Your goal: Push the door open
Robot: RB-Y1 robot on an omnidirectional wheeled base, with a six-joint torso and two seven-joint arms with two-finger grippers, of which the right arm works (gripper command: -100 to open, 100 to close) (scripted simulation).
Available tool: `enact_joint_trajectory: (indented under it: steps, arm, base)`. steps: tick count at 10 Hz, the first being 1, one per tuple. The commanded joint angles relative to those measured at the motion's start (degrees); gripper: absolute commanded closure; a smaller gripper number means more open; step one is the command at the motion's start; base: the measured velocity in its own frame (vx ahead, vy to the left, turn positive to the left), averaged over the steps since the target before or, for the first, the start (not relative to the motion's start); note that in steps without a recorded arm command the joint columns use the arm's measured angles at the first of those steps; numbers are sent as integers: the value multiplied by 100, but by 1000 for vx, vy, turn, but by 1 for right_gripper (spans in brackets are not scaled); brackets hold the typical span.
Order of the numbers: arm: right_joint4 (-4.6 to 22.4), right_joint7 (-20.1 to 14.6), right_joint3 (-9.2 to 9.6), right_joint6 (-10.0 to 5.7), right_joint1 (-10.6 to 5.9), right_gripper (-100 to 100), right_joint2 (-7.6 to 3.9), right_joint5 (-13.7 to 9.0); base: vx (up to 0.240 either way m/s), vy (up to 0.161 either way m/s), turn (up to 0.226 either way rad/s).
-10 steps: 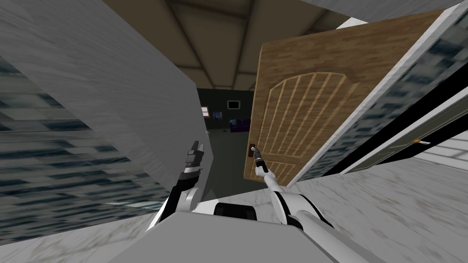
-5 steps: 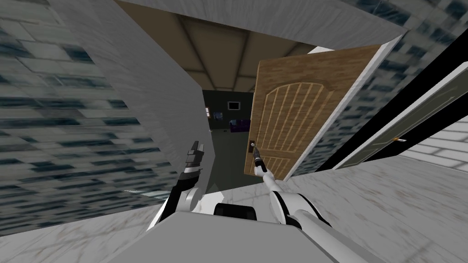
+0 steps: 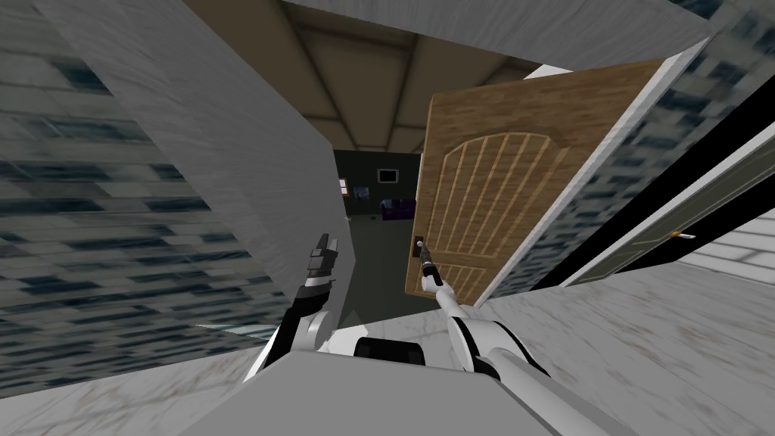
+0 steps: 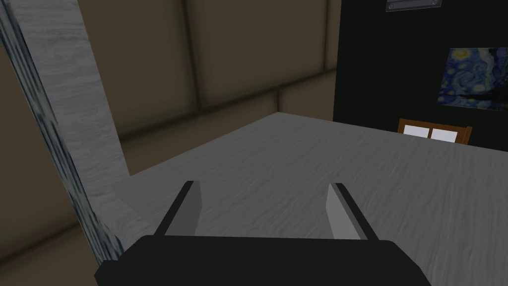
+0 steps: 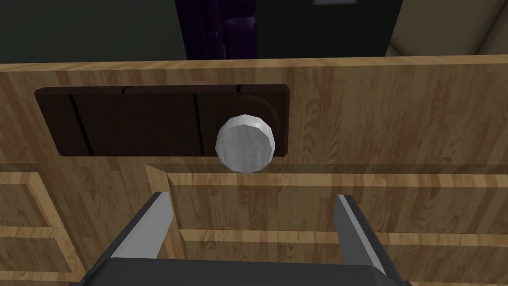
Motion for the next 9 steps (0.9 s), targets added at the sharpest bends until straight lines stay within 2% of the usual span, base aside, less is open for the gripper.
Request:
enact_joint_trajectory:
  steps: [1,4,5,6,9]
  arm:
    - [-11,6,-15,-15,13,-100,-11,-6]
    - [-5,15,-42,-53,28,-100,-31,-16]
    - [106,14,-43,-98,-31,-100,-33,-18]
    - [106,14,-43,-98,-31,100,-33,-18]
    - [106,14,-43,-98,-31,100,-33,-18]
  base:
    - [221,-40,26]
    - [220,-18,26]
    - [102,4,5]
    - [-13,-2,-5]
    - [-30,-1,1]
